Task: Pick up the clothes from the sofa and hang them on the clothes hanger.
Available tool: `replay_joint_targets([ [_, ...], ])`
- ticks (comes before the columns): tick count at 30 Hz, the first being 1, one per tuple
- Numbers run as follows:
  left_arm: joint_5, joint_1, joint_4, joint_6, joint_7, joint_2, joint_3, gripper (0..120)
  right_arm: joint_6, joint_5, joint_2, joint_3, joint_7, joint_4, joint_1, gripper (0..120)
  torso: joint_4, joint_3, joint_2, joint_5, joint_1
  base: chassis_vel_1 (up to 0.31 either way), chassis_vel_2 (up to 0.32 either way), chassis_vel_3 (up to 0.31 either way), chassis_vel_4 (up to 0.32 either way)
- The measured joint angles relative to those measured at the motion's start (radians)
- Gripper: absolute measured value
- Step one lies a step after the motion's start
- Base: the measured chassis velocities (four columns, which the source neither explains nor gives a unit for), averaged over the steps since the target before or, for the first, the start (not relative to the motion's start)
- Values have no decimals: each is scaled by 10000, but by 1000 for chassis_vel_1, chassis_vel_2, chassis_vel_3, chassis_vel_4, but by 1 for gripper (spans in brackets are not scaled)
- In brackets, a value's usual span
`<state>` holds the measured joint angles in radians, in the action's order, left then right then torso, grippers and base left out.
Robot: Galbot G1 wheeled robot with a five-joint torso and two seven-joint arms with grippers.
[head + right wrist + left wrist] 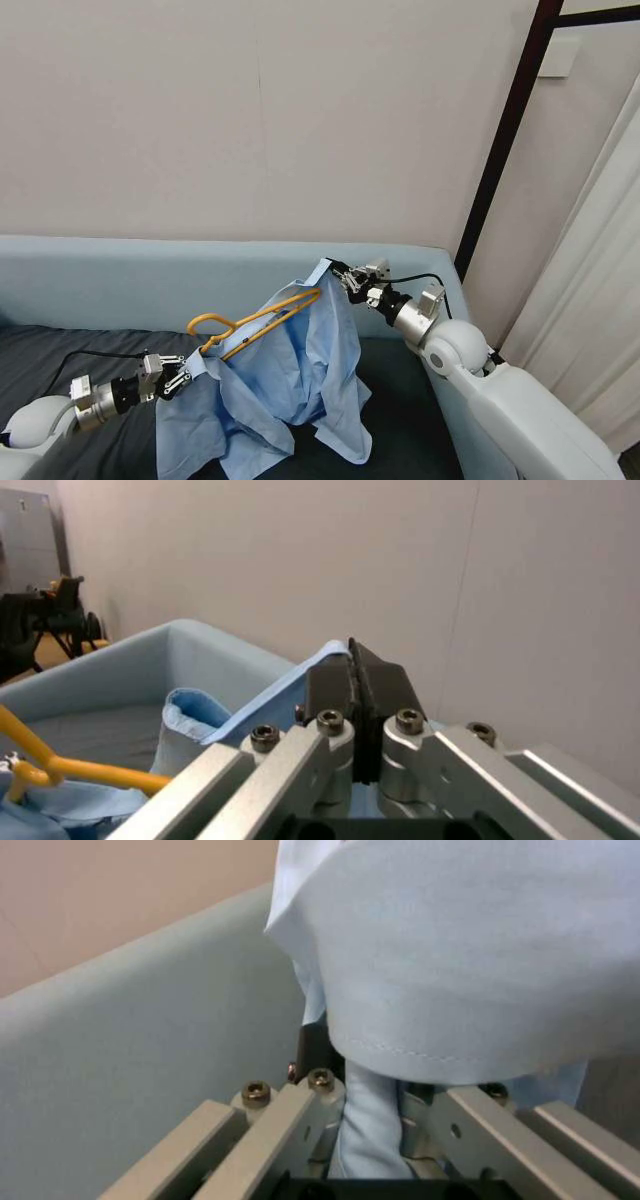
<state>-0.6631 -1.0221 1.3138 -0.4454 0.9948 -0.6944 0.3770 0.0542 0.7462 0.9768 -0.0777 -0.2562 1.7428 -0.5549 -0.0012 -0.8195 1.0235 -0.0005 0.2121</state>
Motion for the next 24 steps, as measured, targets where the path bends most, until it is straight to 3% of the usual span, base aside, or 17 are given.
replay_joint_targets([
  [15, 541, 82, -80, 37, -283, -566, -318, 1, -441, 1005, -14, -923, 20, 1350, -136, 0, 0, 0, 0, -3, 0, 0, 0, 0, 0],
  [24, 38, 40, 14, 81, -330, -298, -33, 1, 506, 61, -220, -865, 1013, 1697, -664, 0, 0, 0, 0, 0, 0, 0, 0, 0, 0],
])
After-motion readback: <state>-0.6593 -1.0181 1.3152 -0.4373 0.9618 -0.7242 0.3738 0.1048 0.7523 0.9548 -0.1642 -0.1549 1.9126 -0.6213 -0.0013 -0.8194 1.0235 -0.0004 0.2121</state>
